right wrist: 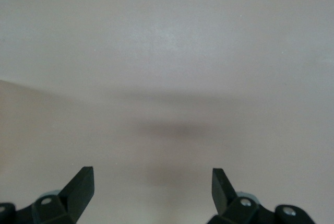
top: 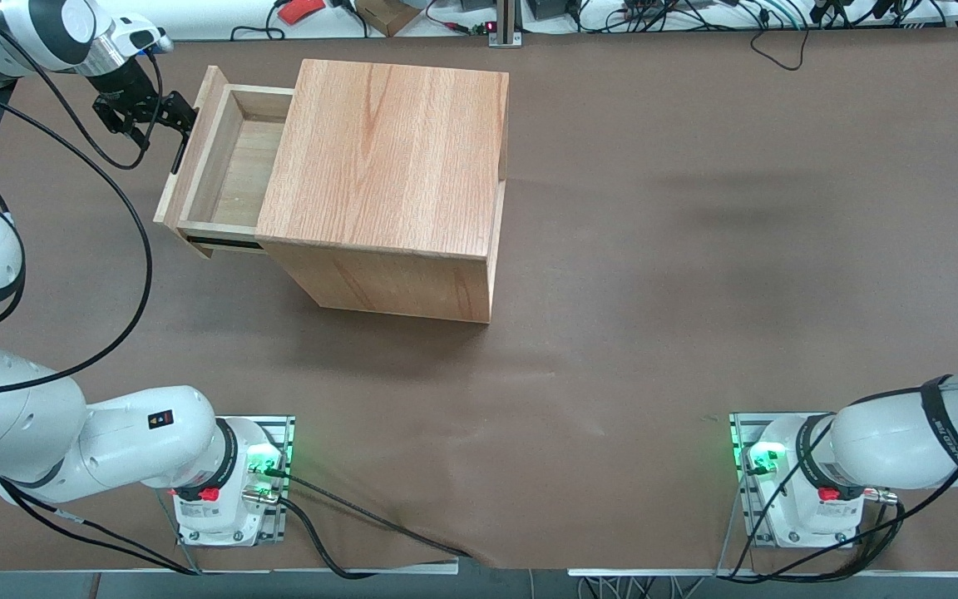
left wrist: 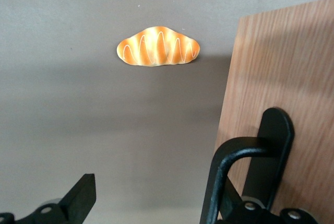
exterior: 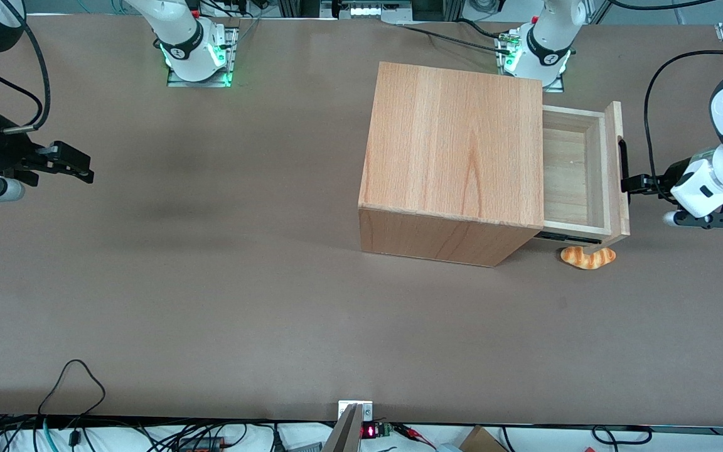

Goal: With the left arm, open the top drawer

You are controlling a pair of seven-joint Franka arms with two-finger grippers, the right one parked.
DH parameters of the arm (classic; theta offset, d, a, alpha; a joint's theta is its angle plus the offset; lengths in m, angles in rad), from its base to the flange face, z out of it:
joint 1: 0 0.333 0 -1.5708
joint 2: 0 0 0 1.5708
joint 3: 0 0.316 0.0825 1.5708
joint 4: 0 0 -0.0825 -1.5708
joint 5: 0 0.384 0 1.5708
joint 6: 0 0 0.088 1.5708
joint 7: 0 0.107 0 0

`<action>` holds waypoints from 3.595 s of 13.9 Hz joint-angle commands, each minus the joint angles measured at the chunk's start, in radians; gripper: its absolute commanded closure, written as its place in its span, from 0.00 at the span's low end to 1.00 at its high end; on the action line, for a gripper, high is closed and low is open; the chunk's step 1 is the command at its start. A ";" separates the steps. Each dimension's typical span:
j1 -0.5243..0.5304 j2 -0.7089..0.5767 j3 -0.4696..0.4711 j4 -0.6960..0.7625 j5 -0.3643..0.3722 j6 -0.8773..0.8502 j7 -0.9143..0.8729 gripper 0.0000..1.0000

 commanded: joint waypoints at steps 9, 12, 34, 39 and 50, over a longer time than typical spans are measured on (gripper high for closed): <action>0.043 0.048 -0.006 0.073 0.031 0.009 0.025 0.00; 0.045 0.043 -0.006 0.119 0.018 -0.017 0.022 0.00; -0.033 -0.090 -0.093 0.376 0.018 -0.302 -0.111 0.00; -0.288 -0.122 0.161 0.376 0.018 -0.333 -0.110 0.00; -0.300 -0.115 0.172 0.440 -0.016 -0.353 -0.122 0.00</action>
